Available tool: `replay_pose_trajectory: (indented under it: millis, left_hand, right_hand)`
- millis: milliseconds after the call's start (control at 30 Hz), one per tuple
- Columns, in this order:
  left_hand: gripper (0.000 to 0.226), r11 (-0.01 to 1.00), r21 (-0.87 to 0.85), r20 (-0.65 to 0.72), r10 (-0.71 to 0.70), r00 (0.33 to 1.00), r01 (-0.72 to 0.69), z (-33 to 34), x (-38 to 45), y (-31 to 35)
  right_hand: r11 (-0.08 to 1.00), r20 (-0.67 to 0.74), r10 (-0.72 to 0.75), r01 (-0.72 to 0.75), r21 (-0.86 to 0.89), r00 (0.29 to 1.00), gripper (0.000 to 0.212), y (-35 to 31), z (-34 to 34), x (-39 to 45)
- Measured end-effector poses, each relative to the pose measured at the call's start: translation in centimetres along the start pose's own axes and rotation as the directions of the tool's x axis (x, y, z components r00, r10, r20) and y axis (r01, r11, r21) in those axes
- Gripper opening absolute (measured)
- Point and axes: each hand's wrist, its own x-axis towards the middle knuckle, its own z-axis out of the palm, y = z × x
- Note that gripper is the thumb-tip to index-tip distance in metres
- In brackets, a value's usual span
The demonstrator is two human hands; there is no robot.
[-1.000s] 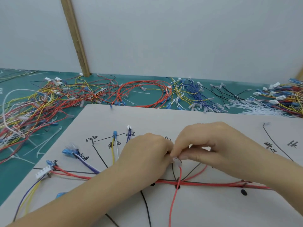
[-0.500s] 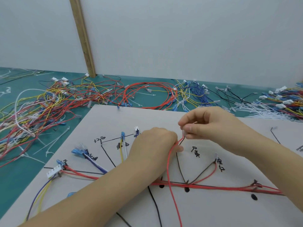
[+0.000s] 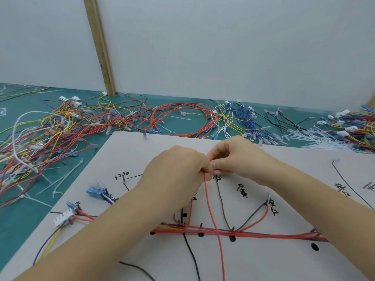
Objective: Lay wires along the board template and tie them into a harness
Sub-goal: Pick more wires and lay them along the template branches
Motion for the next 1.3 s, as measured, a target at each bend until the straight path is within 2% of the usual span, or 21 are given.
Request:
replay_pose_trajectory:
  millis: [133, 200, 300, 400, 533, 700, 900, 1000, 1167, 1300]
  left_hand:
    - [0.025, 0.978, 0.102, 0.256, 0.149, 0.955, -0.18, 0.1, 0.0, -0.4]
    - [0.025, 0.969, 0.089, 0.313, 0.195, 0.93, -0.233, 0.6, -0.1, -0.4]
    - [0.026, 0.96, 0.051, 0.299, 0.247, 0.922, -0.274, 1.3, -0.1, -0.4]
    - [0.027, 0.944, 0.02, 0.291, 0.31, 0.905, -0.33, 1.4, -0.1, -0.4]
    - [0.026, 0.933, -0.01, 0.327, 0.343, 0.881, -0.36, 1.3, -0.4, 0.0]
    - [0.025, 0.923, -0.021, 0.335, 0.369, 0.867, -0.385, 1.1, -0.7, 0.3]
    - [0.017, 0.904, -0.192, 0.316, 0.425, 0.848, -0.382, 1.2, -1.0, 0.6]
    - [0.019, 0.922, -0.169, 0.327, 0.387, 0.862, -0.349, 1.3, -1.2, 0.8]
    - [0.021, 0.942, -0.159, 0.26, 0.328, 0.908, -0.295, 1.3, -1.7, 1.4]
    - [0.016, 0.916, -0.191, 0.252, 0.393, 0.884, -0.353, 1.7, -2.2, 2.1]
  right_hand:
    - [0.953, 0.004, -0.142, 0.137, -0.271, 0.99, 0.019, -0.9, 0.7, -0.1]
    - [0.913, 0.006, -0.202, 0.191, -0.36, 0.979, 0.024, -1.2, 0.9, -0.2]
    - [0.906, 0.014, -0.23, 0.219, -0.361, 0.973, 0.022, -1.2, 1.0, -0.6]
    - [0.932, 0.026, -0.228, 0.226, -0.283, 0.973, 0.021, -1.3, 0.5, -1.9]
    - [0.945, 0.012, -0.227, 0.224, -0.238, 0.974, 0.008, -1.4, -1.1, -5.8]
    - [0.933, 0.202, -0.067, 0.133, -0.334, 0.977, 0.022, -0.5, -1.3, -10.9]
    - [0.953, 0.159, 0.006, 0.042, -0.299, 0.987, 0.011, 0.2, -0.5, -12.9]
    - [0.932, 0.129, -0.006, 0.052, -0.359, 0.992, 0.019, 0.4, 0.3, -13.3]
    - [0.919, 0.118, -0.037, 0.08, -0.387, 0.992, 0.011, 0.9, 0.1, -13.1]
    - [0.91, 0.159, -0.03, 0.093, -0.404, 0.987, 0.012, 1.0, -1.7, -12.9]
